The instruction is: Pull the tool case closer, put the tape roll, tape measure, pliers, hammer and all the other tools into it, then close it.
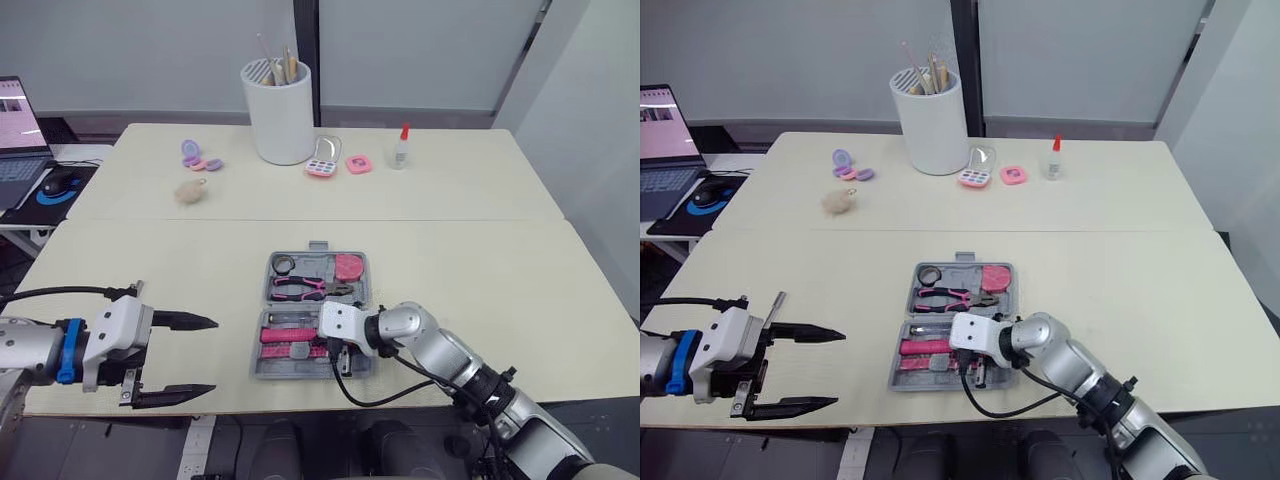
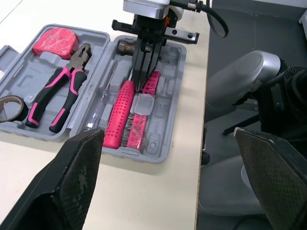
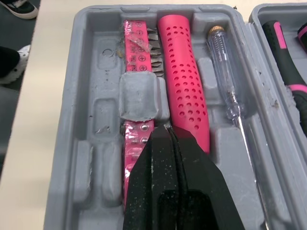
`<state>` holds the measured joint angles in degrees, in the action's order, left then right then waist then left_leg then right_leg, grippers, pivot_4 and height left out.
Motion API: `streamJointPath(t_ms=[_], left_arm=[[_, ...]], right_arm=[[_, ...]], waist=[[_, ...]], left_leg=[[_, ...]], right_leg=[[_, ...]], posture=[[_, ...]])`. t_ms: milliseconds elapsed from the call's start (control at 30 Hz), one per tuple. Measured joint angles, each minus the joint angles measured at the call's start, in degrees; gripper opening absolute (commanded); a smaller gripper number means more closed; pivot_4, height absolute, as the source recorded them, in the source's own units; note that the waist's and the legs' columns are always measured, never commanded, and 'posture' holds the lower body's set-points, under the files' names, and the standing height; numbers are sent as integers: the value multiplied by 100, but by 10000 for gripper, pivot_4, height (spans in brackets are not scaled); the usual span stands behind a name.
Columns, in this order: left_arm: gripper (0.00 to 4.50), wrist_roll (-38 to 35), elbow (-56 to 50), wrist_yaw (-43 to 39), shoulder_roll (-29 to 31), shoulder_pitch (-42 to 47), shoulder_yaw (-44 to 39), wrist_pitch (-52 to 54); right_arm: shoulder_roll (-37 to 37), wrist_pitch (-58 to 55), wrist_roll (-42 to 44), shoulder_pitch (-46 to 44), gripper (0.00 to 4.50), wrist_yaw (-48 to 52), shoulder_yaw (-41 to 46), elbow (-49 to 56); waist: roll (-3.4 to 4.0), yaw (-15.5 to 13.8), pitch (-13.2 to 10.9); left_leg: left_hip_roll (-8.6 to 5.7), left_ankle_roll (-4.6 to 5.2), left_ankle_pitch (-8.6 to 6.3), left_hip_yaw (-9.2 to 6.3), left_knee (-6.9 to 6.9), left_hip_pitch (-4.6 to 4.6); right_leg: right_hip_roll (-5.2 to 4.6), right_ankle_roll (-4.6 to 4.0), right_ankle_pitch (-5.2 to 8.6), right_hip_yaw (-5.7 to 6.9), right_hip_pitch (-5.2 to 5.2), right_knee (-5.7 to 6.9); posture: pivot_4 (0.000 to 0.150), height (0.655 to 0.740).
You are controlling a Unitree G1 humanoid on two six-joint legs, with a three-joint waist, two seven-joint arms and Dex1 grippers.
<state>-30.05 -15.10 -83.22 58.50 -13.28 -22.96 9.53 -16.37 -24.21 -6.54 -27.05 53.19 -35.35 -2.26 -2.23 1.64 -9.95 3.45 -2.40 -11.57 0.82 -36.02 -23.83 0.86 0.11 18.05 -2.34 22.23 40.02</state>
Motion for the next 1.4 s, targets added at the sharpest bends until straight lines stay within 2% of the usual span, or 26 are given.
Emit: streamJointPath(t_ms=[100,200,333,433,600,667,767,967,1100,1400], left_arm=[[45000,0,42,81,-25,101,0,2],[45000,-5,268,136,-12,271,-6,34],[45000,-81,829,177,87,419,-207,402],[45000,-158,1290,210,312,537,-518,780],[45000,-131,2494,123,745,577,-1280,1069],[45000,-82,3025,45,926,525,-1548,1129],[45000,109,4171,-113,1219,490,-1812,1073],[45000,489,6111,-314,1565,839,-1821,245],[45000,644,6648,-350,1567,1191,-1591,-128],[45000,781,6922,-369,1566,1534,-1310,-385]], right_arm=[[-164,10,243,-152,160,164,326,171],[-469,22,632,-296,6117,346,899,612],[-1411,-7,1365,-234,15800,938,1779,1228],[-2161,3,1771,-31,22916,1395,2336,1321],[-3265,-9,2327,178,37333,1845,3429,1082],[-3626,-13,2419,358,44710,1988,3725,956],[-3912,-62,2512,605,44933,2064,4002,524],[-3917,-109,2619,375,44933,1979,4249,-8],[-3916,-26,2604,367,44933,1969,4246,-59],[-3917,60,2564,367,44933,1920,4234,-145]], waist=[[1,6,-2],[5,7,-4],[2,-4,-5],[4,3,-7],[15,48,-14],[15,54,-14],[15,66,-14],[19,84,-17],[18,45,-16],[17,23,-15]], left_leg=[[2,0,0,0,0,-2],[2,0,0,-1,2,-4],[0,-1,-1,-2,2,-9],[2,-1,-1,-1,3,-7],[10,-1,-2,13,9,-1],[11,-1,-2,15,15,1],[14,0,-2,41,17,2],[19,-1,-2,70,18,2],[18,-2,-3,77,17,-5],[19,-2,-3,84,17,-5]], right_leg=[[1,0,0,0,3,0],[2,0,0,2,3,-1],[0,0,0,6,3,-6],[0,0,0,6,3,-6],[2,-12,7,2,9,-4],[1,-19,11,4,10,-5],[1,-25,14,3,14,-2],[-3,-28,14,0,24,1],[-6,-27,14,-2,28,1],[-6,-27,13,-5,34,6]], posture=[[1500,7400],[1500,7400],[1500,7400],[1500,7400],[1500,7400],[1500,7400],[1500,7400],[1500,7400],[1500,7400],[1500,7400]])
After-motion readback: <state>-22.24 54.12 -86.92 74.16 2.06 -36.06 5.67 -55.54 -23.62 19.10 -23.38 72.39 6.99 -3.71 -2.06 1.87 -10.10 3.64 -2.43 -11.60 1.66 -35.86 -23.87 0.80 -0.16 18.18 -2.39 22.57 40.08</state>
